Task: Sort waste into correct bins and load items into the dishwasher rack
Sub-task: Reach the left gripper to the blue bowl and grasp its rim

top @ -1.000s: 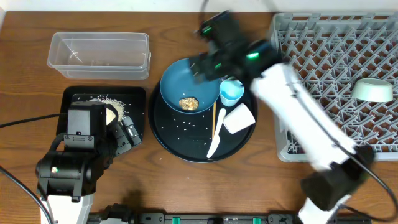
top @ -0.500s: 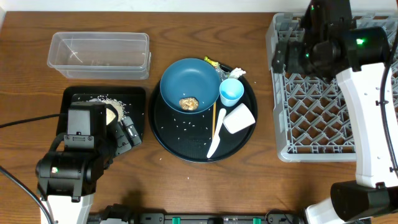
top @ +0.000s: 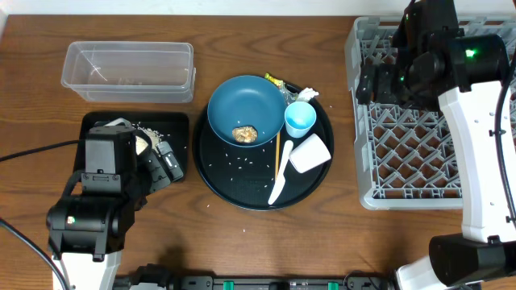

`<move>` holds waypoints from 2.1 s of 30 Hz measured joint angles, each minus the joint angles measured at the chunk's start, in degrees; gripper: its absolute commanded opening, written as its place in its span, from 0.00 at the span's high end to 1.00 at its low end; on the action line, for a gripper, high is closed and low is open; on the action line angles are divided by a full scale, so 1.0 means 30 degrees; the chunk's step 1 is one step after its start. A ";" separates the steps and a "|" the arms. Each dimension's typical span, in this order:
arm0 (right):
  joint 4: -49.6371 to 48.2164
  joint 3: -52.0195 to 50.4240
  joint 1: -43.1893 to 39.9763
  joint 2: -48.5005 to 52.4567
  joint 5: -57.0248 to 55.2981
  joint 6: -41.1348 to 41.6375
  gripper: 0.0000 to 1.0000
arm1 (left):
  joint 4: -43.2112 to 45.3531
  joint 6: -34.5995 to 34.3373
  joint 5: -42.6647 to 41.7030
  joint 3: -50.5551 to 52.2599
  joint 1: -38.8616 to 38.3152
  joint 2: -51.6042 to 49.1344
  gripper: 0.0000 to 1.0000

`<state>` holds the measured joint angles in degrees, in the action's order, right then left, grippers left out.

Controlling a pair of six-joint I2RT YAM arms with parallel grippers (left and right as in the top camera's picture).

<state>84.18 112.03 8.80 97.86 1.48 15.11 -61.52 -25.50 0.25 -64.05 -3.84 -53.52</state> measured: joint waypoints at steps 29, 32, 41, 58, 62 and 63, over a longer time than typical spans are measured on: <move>0.0007 -0.0007 0.0000 0.0000 0.0007 0.0000 0.01 | 0.3716 -0.1581 -0.1902 -0.1880 -0.5333 -1.0994 0.02; 0.0000 -0.0007 0.0000 0.0000 0.0007 0.0000 0.01 | 0.4641 -0.2040 -0.1530 -0.1923 -0.5333 -1.2218 0.02; 0.0000 -0.0007 0.0000 0.0000 0.0007 0.0000 0.01 | 0.6936 -0.4226 -0.1282 -0.1938 -0.5333 -1.4943 0.07; 0.0000 -0.0007 0.0000 0.0000 0.0007 0.0000 0.01 | 0.7759 -0.5559 -0.1523 -0.1945 -0.5333 -1.7755 0.40; 0.0000 -0.0007 0.0000 0.0000 0.0007 0.0000 0.01 | 0.8094 -0.5581 -0.1530 -0.1945 -0.5333 -1.7755 0.55; 0.0000 -0.0007 0.0000 0.0000 0.0007 0.0000 0.01 | 0.8131 -0.5625 -0.1523 -0.1945 -0.5333 -1.7755 0.58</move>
<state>84.18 112.01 8.80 97.86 1.50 15.11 -37.12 -42.37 -4.32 -69.89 -19.84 -106.78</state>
